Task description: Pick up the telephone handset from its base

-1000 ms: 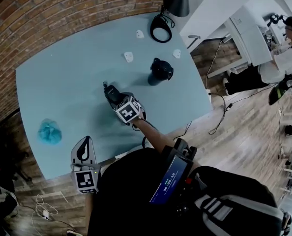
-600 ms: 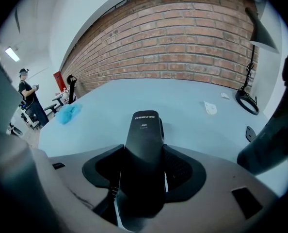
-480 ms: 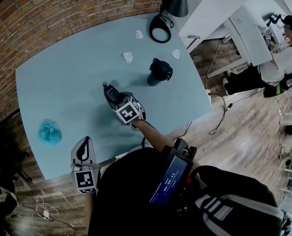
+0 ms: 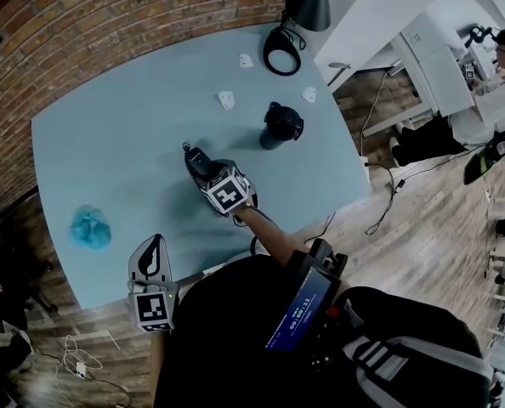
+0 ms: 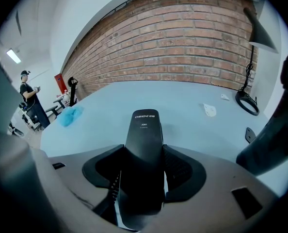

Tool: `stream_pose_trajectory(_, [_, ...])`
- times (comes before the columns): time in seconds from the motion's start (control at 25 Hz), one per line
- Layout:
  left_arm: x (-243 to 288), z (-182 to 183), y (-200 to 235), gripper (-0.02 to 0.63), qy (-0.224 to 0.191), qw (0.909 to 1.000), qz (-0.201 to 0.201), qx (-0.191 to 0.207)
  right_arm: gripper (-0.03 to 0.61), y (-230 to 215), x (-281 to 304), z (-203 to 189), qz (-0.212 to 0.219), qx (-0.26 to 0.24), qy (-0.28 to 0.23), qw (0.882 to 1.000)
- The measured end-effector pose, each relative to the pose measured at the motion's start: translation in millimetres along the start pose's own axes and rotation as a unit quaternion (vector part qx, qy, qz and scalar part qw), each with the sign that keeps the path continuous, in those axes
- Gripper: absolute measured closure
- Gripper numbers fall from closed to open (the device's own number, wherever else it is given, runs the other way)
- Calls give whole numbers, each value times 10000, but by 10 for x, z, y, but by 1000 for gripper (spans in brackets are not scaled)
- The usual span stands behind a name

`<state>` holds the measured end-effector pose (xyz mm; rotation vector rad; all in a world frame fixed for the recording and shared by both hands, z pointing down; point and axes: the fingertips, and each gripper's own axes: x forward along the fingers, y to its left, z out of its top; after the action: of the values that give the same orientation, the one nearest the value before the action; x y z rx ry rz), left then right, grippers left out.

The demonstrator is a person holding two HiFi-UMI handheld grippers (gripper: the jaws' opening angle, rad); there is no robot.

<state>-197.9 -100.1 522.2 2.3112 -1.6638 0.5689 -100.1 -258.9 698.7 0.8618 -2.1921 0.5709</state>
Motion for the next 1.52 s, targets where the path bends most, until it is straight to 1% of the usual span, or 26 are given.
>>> stream_pose_trajectory(0.72, [29,-31,-34,591,32,10000,-56,15,333,4,-70,16,21,42,-56,10000])
stream_pose_trajectory(1.52, [62,-60,-43,591,75,9999,-81,-34,334,-31,-180,105,-13,142,-274,9995])
